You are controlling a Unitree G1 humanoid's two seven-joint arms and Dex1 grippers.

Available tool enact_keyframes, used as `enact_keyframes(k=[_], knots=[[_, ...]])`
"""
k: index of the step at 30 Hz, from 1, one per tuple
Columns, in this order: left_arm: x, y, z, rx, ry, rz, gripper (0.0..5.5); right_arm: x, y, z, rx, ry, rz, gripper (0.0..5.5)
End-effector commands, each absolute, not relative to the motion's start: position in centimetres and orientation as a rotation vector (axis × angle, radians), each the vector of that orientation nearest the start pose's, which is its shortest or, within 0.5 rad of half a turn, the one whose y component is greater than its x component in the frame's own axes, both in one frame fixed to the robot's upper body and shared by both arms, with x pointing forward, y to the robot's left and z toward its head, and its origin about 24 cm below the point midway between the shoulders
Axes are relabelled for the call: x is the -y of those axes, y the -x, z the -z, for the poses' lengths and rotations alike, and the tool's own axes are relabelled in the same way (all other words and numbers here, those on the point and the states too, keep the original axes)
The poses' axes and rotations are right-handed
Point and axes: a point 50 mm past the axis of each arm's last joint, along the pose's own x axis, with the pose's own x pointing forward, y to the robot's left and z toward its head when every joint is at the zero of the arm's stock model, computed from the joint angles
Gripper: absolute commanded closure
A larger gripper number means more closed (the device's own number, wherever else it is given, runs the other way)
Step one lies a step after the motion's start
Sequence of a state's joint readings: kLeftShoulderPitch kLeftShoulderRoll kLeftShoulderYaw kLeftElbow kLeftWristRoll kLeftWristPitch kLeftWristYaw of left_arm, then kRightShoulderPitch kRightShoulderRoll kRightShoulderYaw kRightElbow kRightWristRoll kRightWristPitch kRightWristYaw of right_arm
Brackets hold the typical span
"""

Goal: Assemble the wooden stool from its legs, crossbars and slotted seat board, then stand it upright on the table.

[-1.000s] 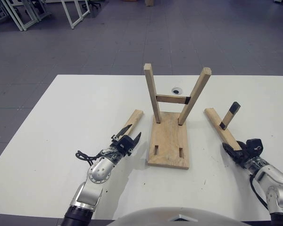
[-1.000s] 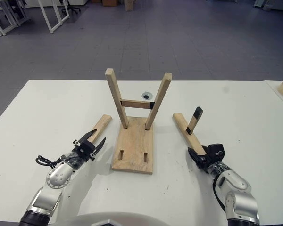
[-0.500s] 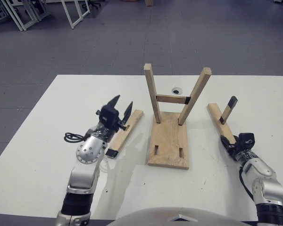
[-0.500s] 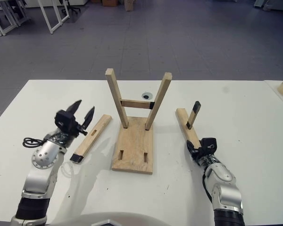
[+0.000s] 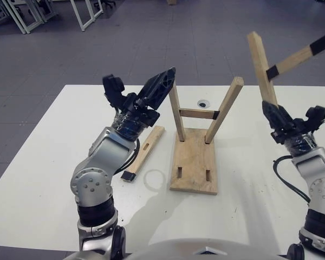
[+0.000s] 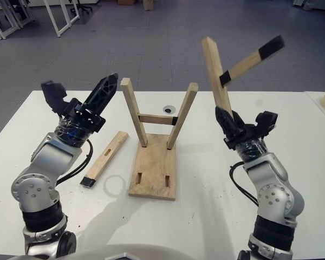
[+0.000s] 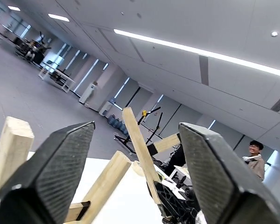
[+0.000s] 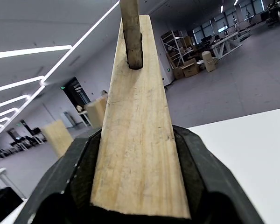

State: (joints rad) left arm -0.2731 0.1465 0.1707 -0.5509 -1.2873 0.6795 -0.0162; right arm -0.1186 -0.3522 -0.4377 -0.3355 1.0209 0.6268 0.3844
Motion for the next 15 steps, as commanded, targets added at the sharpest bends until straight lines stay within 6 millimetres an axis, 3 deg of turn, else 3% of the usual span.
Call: enact_keyframes(k=[1,6,8,11,15], knots=[[-11.7,-24.2,-20.2,0.104,0.854,0.844,2.01,21.1,-24.2,-19.5,0.245,-0.628,-0.654,3.47],[-10.5,-23.7,-20.5,0.061,0.929,0.951,2.01,19.6,-23.8,-21.4,0.2,-0.667,-0.879,3.47],[-10.2,-23.4,-21.2,0.065,0.981,1.016,2.01,19.2,-23.7,-21.1,0.148,-0.69,-0.967,3.47],[-9.6,-22.7,-21.7,0.037,0.984,1.115,1.51,18.7,-23.7,-20.5,0.067,-0.733,-1.098,3.47],[-8.7,-22.4,-20.9,-0.041,0.992,1.19,1.16,17.9,-23.8,-19.8,-0.008,-0.784,-1.249,3.47]])
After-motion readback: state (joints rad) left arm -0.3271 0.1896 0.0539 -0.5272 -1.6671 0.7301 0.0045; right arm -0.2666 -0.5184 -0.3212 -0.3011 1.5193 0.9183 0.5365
